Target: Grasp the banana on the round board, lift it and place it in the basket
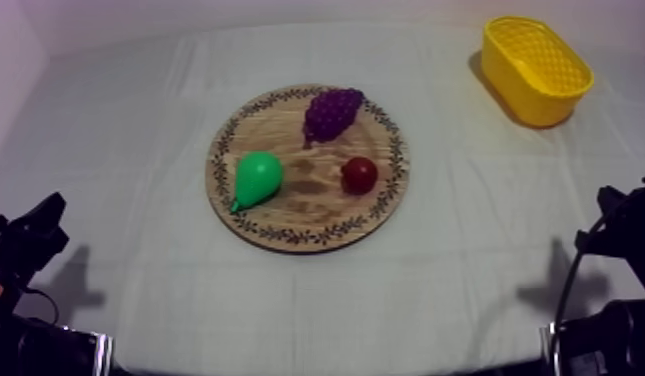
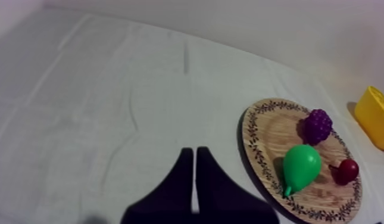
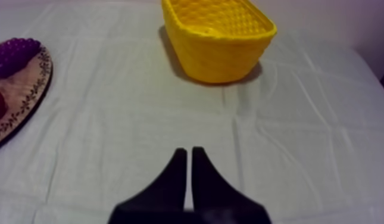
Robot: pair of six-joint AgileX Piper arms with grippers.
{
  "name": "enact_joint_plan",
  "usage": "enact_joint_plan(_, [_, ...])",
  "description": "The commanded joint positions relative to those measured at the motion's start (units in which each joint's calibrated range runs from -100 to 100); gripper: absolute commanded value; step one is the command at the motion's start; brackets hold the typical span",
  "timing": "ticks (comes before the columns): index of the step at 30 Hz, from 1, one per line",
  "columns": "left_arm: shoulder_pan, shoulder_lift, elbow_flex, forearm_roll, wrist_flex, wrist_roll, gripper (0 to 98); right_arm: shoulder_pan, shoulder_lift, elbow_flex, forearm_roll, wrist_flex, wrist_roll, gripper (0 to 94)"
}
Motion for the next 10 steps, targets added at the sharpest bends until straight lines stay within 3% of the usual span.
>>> enact_joint_plan(1, [0.0, 0.0, 0.0, 0.0, -0.1, 0.0, 0.1, 0.1, 0.0, 0.0, 0.0, -0.1, 0.9, 0.4])
enact_joint_plan(10, [0.0, 0.0, 0.0, 0.0, -0.1, 0.0, 0.1, 1.1, 0.0, 0.0, 0.0, -0.1, 1.0, 0.4])
